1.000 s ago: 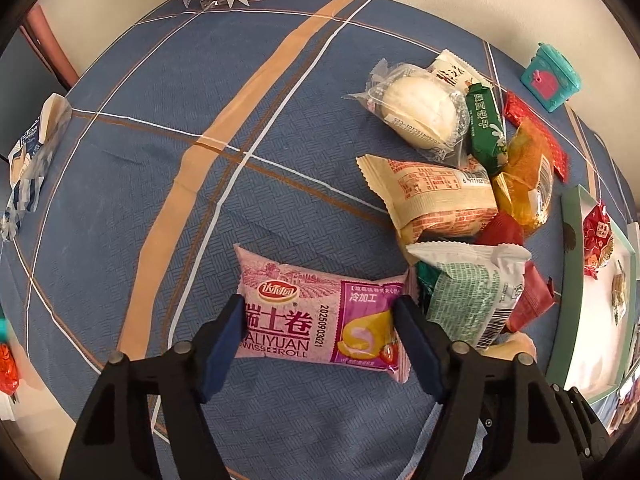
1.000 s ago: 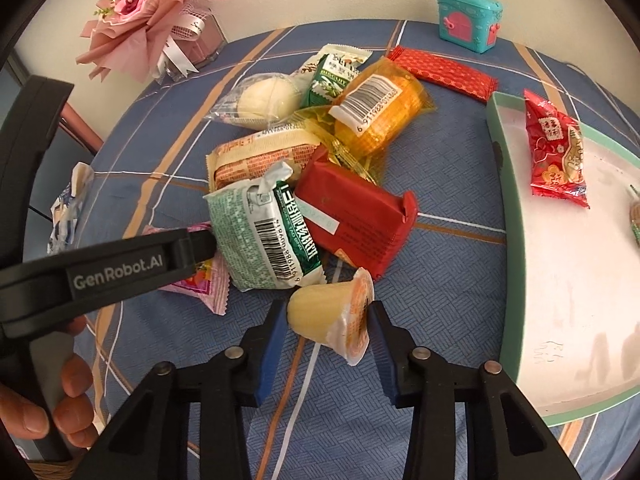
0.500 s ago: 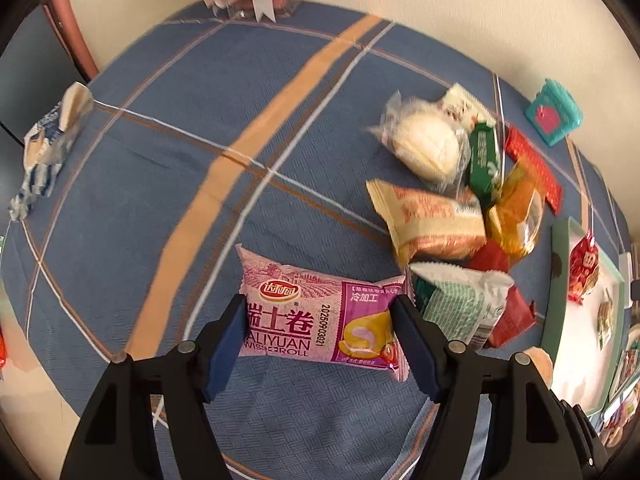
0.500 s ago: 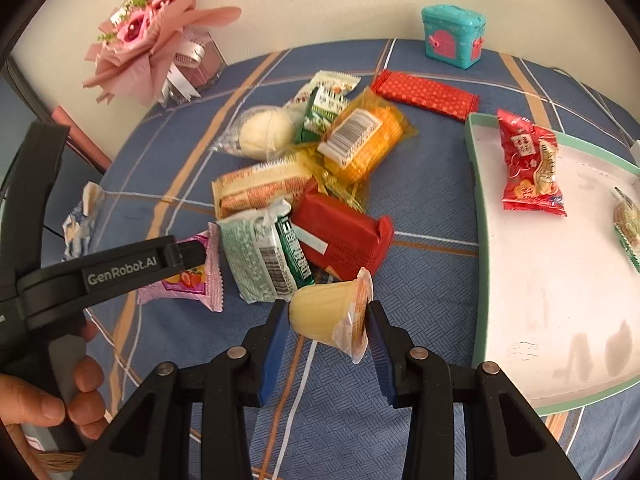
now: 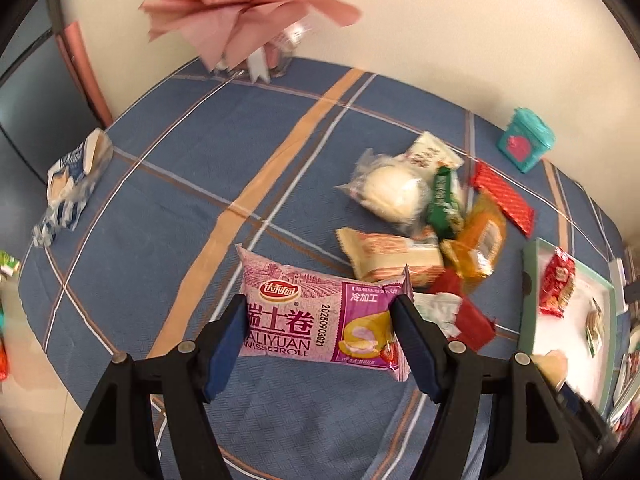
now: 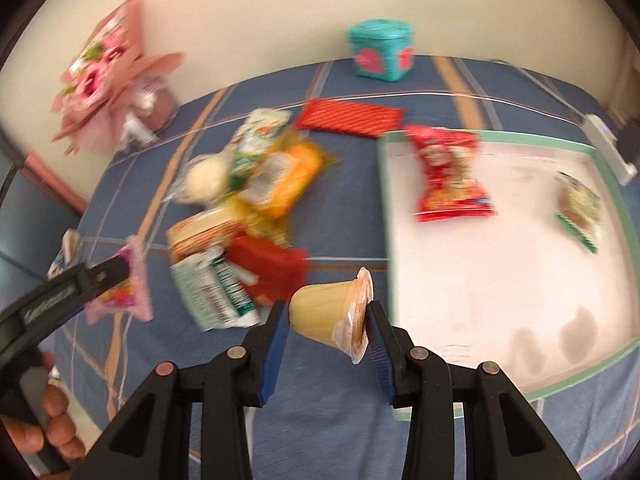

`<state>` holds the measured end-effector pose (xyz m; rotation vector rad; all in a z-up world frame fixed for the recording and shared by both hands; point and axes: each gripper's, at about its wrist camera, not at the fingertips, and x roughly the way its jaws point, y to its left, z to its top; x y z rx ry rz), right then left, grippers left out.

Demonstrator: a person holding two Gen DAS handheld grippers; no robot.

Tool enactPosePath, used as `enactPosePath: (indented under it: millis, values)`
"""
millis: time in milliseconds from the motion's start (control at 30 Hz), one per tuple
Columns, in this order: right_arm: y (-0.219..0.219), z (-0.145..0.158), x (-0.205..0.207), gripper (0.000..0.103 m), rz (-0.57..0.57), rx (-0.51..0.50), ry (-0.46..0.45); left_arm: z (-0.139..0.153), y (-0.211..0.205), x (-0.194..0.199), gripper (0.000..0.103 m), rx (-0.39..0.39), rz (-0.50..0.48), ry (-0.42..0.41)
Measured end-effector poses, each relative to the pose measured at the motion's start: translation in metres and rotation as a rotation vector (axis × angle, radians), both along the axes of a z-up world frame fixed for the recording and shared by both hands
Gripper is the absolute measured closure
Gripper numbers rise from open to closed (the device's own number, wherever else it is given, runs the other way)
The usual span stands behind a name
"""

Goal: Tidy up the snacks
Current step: 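Carry both snacks into the white tray and open both grippers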

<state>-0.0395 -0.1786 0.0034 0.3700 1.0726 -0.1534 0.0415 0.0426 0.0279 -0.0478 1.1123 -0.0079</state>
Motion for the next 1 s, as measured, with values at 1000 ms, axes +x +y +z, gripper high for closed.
enactPosePath:
  millis: [1000]
  values:
    - [-0.189, -0.014, -0.084, 0.061, -0.604, -0.056, 0.078, -0.005, -0.212, -0.095, 0.029, 0.052, -0.613, -0.102]
